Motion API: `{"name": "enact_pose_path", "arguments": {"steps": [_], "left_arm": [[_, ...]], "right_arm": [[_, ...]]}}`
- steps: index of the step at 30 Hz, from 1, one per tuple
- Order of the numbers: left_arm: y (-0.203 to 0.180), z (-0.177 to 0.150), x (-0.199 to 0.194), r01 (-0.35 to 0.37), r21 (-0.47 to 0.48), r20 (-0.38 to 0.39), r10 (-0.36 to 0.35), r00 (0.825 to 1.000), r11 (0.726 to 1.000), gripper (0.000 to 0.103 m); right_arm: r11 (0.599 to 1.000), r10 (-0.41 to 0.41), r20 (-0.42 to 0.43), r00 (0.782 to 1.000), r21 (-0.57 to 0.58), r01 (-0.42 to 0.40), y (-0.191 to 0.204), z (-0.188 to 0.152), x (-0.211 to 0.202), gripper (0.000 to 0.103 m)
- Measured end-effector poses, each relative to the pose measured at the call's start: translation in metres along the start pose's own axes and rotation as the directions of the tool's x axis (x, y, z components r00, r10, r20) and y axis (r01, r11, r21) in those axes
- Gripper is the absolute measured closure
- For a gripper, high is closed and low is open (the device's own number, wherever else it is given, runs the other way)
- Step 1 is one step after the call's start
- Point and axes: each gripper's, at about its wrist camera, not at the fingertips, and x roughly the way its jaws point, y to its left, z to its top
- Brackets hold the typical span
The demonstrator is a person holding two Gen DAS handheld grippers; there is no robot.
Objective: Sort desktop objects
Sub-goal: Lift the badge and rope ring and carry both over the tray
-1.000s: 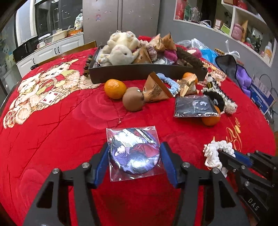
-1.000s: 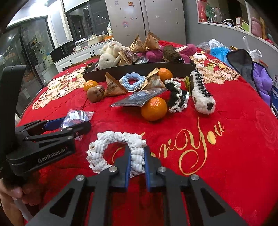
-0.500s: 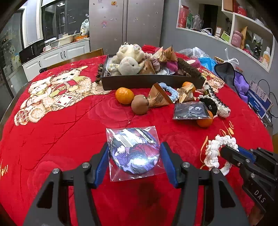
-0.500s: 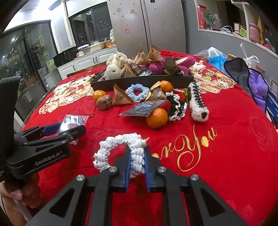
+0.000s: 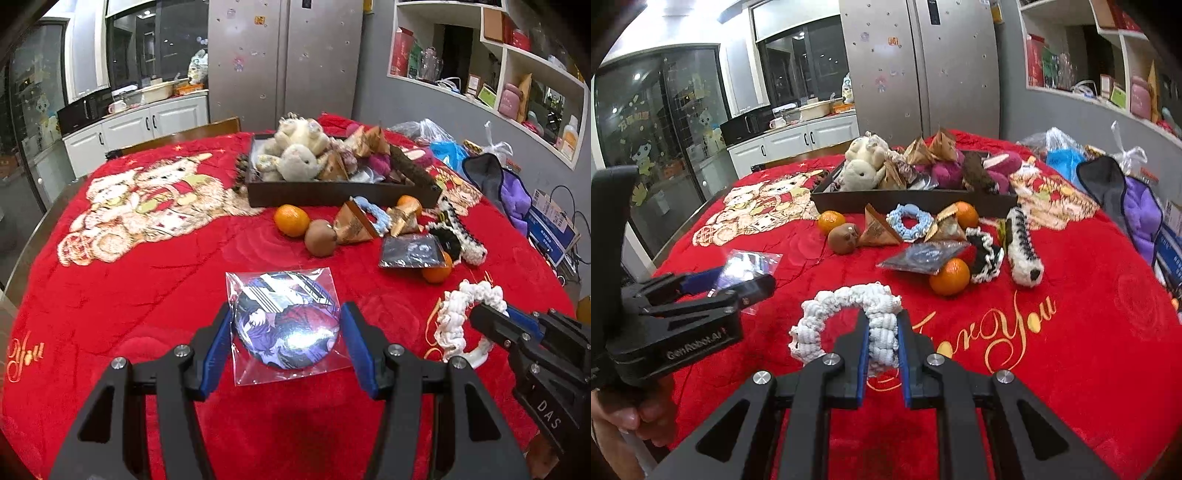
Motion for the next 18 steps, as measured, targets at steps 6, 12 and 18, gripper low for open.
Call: {"name": "enact_pose_path", "arguments": {"steps": [6,12,18], "left_arm": [[0.005,0.008,-0.011,-0.015,-0.007,0.019,0.015,1.000,1.000,0.045],[0.005,0.019,-0.017,-0.007,-0.023,0.028,0.008,1.000,1.000,0.045],[-0.001,0.038,-0.024,-0.008,-0.002,0.053,0.008,0.999,1.000,0.044]], "right_arm": [[1.000,0.001,0.013,1.000,-0.009,-0.001,0.003,0.005,-0.006,0.089],[1.000,0.007,0.038,0.999,-0.017,-0.007,0.004,0.009,-0.016,0.089],[1.000,0.013,0.060,0.998,-0.008,-0.013,-0.003,0.024,-0.021,0.089]]}}
